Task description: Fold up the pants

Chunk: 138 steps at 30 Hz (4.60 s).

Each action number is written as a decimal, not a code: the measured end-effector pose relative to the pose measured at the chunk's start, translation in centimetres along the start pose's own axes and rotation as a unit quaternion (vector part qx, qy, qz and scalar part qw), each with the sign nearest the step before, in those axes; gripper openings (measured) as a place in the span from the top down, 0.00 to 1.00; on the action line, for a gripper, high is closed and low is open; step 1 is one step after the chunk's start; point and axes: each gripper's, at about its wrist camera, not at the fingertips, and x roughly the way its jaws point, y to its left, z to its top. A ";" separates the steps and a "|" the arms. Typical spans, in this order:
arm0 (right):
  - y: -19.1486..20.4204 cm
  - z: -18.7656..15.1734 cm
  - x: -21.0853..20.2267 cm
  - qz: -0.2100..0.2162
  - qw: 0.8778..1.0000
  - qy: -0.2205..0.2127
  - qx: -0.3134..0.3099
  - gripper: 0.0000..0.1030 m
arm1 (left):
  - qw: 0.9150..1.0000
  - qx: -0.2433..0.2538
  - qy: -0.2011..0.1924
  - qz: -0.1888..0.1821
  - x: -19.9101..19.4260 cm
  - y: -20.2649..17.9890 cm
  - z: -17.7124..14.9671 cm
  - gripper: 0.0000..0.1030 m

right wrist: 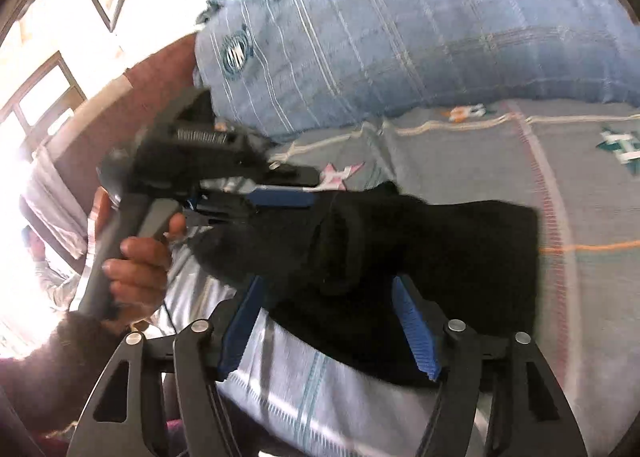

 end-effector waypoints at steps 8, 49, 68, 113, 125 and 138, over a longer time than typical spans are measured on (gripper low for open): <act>-6.8 -2.3 -5.1 -0.044 0.990 -0.042 0.126 0.18 | 0.999 -0.023 0.016 -0.034 2.1 1.4 -4.5 0.46; -6.2 1.6 -1.9 -0.084 0.996 -0.019 -0.001 0.64 | 0.993 0.071 -0.073 0.057 0.1 -1.1 -3.8 0.72; 11.0 -1.6 11.3 -0.018 0.973 0.103 -0.205 0.37 | 0.967 -0.155 -0.199 0.044 -15.7 17.8 -7.0 0.44; 20.1 -2.4 22.9 -0.079 0.939 0.044 -0.333 0.68 | 0.996 -0.085 -0.018 -0.003 -10.2 17.0 2.9 0.69; 11.4 1.2 9.5 0.030 0.995 -0.020 -0.097 0.73 | 0.991 0.016 -0.024 -0.128 -9.2 3.3 0.0 0.83; -5.1 -3.6 3.9 0.039 0.987 -0.010 0.155 0.70 | 0.991 0.026 0.127 -0.023 9.1 -3.4 -3.7 0.83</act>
